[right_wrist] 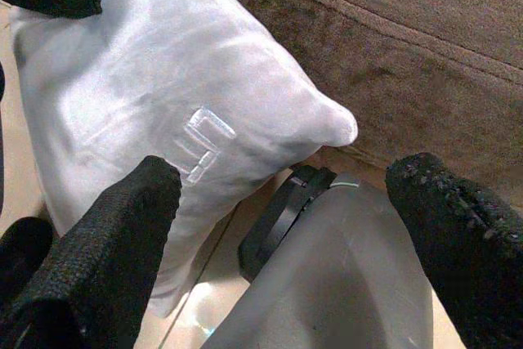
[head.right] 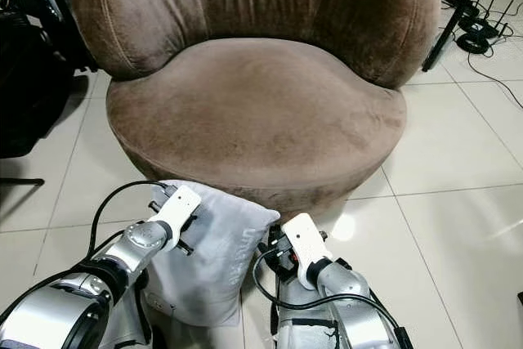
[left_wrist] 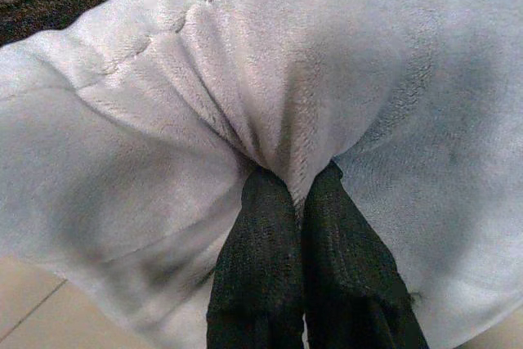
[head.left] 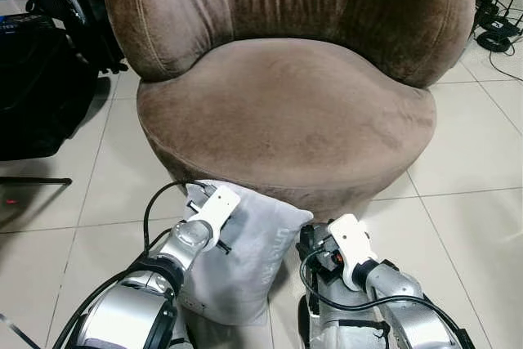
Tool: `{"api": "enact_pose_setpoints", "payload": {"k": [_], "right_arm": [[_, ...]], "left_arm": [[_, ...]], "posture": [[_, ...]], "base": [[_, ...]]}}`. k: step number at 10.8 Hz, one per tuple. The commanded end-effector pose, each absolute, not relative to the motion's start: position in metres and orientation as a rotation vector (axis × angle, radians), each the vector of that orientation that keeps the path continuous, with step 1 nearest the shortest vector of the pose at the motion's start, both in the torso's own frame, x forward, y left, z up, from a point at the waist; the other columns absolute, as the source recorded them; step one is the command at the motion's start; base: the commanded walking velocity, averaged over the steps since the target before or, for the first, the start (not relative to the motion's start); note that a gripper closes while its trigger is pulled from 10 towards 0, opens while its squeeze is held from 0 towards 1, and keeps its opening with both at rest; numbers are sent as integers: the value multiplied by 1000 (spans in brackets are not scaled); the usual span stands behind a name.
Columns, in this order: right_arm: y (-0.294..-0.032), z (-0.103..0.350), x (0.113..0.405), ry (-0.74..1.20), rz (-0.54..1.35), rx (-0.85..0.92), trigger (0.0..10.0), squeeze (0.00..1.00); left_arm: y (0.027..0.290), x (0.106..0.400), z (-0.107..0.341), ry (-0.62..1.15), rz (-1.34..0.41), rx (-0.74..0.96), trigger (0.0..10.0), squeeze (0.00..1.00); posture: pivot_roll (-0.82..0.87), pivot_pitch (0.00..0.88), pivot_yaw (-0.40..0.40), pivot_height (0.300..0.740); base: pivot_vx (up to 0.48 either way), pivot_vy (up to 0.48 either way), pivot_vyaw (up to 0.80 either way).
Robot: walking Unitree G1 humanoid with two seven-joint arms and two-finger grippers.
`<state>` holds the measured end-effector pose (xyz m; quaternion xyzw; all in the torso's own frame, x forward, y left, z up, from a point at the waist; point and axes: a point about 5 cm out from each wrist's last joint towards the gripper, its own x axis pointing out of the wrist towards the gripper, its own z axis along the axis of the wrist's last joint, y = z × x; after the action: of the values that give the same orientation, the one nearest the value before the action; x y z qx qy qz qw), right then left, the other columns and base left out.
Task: Move the pillow to the sofa from floor
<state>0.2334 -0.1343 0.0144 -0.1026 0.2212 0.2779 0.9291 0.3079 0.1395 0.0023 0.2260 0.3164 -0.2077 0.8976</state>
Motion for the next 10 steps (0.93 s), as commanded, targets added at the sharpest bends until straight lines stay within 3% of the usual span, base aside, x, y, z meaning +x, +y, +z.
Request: {"api": "enact_pose_setpoints", "payload": {"k": [1, 4, 10], "right_arm": [[-138, -1, 223, 543, 560, -194, 10000, 0], [-137, 1, 228, 519, 545, -188, 10000, 0], [-134, -1, 230, 520, 558, -192, 10000, 0]], "left_arm": [[139, 308, 3, 636, -412, 434, 10000, 0], [142, 310, 7, 593, -354, 323, 10000, 0], [142, 310, 8, 557, -348, 300, 10000, 0]], "posture": [[-237, 105, -14, 463], [-231, 100, -5, 473], [-209, 108, -13, 573]], "base": [[0, 0, 0], [0, 0, 0], [0, 0, 0]]}}
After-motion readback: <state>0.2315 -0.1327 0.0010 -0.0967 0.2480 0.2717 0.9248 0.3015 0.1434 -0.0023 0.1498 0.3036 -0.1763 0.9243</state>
